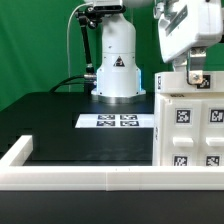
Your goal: Assemble cabinet
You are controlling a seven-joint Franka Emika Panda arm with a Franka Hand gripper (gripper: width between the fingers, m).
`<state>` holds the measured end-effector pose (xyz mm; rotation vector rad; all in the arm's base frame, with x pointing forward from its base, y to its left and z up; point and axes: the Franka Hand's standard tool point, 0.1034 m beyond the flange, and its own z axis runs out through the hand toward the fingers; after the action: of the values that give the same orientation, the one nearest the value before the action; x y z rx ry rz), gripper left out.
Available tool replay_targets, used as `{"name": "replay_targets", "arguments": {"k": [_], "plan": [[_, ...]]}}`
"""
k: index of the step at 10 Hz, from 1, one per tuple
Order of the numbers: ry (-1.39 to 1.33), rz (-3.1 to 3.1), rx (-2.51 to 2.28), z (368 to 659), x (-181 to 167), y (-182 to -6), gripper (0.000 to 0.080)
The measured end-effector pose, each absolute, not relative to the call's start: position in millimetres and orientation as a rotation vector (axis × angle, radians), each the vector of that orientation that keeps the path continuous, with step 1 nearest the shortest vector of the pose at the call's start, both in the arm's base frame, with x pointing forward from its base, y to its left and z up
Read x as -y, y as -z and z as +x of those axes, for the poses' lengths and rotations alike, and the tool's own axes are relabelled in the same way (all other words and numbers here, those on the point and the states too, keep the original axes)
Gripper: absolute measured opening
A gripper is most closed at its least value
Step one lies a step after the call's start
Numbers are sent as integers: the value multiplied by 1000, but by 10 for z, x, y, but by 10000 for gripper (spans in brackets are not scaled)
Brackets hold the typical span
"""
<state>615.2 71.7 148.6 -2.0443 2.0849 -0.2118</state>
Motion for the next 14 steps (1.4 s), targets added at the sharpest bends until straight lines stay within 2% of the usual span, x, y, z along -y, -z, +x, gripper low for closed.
{"name": "replay_targets", "arguments": {"k": [3,5,8,13,14], "plan": [[160,-1882,-2215,6134,-723,-1479,566],[92,-1540,-2447,6084,-751,-1471,566],[10,-1272,-2547,6051,-833,-1460,566],[-30,-1230,-2543,6075,-859,-1460,574],[-23,-1265,-2521,6082,-859,-1484,734]]}}
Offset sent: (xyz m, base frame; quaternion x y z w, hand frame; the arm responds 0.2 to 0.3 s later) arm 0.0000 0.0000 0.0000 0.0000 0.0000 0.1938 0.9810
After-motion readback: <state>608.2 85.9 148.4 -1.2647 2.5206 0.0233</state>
